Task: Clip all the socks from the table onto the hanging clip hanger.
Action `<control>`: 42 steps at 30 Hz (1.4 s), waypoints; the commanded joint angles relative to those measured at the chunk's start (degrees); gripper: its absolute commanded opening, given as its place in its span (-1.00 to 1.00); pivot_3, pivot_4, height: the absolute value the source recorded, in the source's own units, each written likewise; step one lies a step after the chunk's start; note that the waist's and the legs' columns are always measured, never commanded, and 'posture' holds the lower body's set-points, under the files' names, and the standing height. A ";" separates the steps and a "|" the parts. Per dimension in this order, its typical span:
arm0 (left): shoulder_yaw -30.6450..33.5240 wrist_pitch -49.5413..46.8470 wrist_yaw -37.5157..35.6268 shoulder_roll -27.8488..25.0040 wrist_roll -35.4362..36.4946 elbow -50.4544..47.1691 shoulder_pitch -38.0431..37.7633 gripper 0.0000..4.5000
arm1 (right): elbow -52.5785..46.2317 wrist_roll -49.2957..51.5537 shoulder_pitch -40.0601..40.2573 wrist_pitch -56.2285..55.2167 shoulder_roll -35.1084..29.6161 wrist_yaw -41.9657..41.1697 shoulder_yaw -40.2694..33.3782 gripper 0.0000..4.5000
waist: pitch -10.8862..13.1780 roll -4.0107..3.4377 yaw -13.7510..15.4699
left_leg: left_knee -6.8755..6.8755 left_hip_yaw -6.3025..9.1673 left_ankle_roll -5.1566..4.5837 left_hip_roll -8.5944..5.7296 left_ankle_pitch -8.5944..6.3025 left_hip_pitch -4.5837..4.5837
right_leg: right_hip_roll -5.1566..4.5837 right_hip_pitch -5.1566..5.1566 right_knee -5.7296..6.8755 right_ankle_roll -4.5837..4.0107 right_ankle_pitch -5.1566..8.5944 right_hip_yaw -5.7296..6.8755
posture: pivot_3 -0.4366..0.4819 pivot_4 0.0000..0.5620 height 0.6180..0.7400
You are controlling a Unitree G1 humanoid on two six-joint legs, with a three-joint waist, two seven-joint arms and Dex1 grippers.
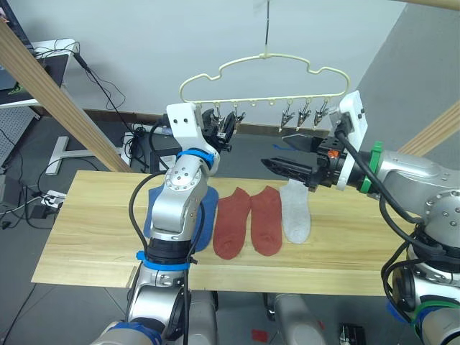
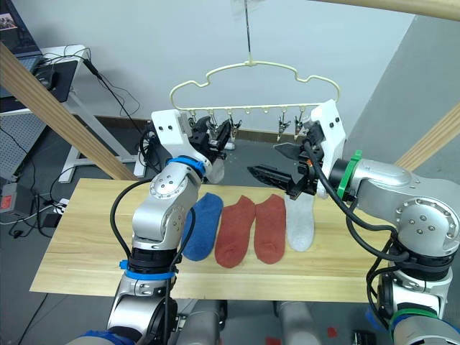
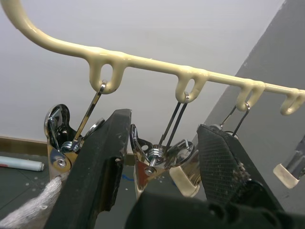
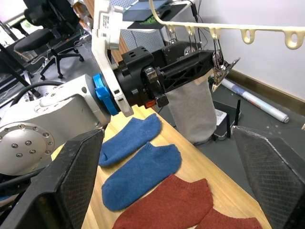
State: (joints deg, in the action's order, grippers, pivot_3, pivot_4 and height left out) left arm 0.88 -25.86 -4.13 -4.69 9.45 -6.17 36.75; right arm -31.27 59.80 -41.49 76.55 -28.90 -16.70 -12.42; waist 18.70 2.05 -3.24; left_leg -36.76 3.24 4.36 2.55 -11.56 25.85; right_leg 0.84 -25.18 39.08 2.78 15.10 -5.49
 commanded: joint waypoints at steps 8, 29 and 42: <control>0.41 1.03 -0.23 0.23 -0.06 -2.13 0.08 -0.61 | -1.84 2.00 0.58 -2.20 -1.02 0.90 -0.20 1.00 | 0.00 0.00 0.00 | -0.01 0.00 0.00 0.00 0.00 0.00 | 0.00 0.00 0.00 0.00 0.00 0.00 | -0.23 0.09 1.00; 8.07 -13.55 -3.53 -1.29 13.05 -8.77 2.50 -1.00 | 4.71 -9.25 2.97 0.72 -3.42 6.90 7.73 1.00 | 0.00 0.00 -0.03 | -0.07 -0.01 0.00 0.01 0.00 0.00 | 0.00 0.00 0.03 0.02 -0.01 -0.01 | -0.19 0.13 1.00; 17.99 -28.99 1.02 -0.92 29.88 -9.74 7.50 -1.00 | 19.01 -28.72 4.79 -0.80 6.15 17.40 15.88 1.00 | 0.00 0.00 -0.02 | -0.07 0.01 0.01 0.02 0.01 0.00 | 0.01 -0.01 0.02 0.03 -0.01 0.00 | -0.17 0.15 1.00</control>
State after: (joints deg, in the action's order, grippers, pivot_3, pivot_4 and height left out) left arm 18.42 -54.66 -3.48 -5.42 37.65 -13.56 43.14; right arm -12.31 33.47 -36.92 77.67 -22.94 0.24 3.23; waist 18.70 2.05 -3.26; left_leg -36.83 3.25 4.37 2.56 -11.56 25.85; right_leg 0.85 -25.18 39.10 2.81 15.10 -5.49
